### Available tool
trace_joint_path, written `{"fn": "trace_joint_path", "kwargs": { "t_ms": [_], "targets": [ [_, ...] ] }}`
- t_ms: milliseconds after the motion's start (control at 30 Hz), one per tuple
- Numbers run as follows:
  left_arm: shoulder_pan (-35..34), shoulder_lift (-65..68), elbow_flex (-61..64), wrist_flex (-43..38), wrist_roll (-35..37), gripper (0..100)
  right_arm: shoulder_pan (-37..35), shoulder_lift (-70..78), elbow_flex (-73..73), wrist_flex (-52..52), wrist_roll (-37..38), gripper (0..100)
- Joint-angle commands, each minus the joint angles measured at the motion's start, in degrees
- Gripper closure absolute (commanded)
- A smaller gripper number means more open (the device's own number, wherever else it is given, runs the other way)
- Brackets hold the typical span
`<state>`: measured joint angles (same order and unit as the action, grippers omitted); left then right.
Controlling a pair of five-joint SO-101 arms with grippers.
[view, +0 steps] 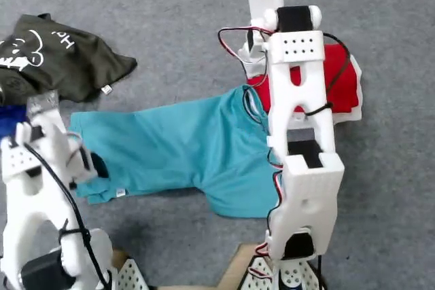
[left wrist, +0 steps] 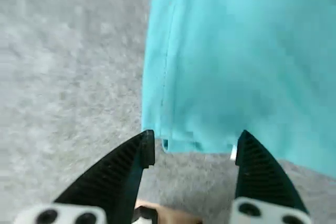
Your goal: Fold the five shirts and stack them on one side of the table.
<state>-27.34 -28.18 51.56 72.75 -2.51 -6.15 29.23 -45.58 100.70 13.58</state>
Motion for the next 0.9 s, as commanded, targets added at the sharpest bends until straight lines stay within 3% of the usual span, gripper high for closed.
{"fn": "trace_joint_path", "kwargs": {
  "t_ms": [0,133,300,500,733,867],
  "targets": [
    [0.40,0.53,5.05,-8.00,-0.09,73,0.70,-5.41,0.13,0.44,0.09,98.4],
    [0.40,7.47,6.73,-14.07,0.00,73,0.62,-5.41,0.13,0.44,0.09,98.4],
    [0.22,15.56,2.86,-13.71,-0.09,75,0.70,-5.41,0.13,0.44,0.09,98.4],
    [0.75,16.97,2.33,-13.80,-0.44,98,0.70,-5.41,0.13,0.44,0.09,98.4],
    [-0.40,16.62,3.47,-13.54,-0.44,97,0.70,-5.23,0.13,0.44,0.09,98.4],
    [-7.43,16.09,2.33,-13.71,-0.70,97,0.62,-5.05,0.13,0.44,0.09,98.4]
  ]
}}
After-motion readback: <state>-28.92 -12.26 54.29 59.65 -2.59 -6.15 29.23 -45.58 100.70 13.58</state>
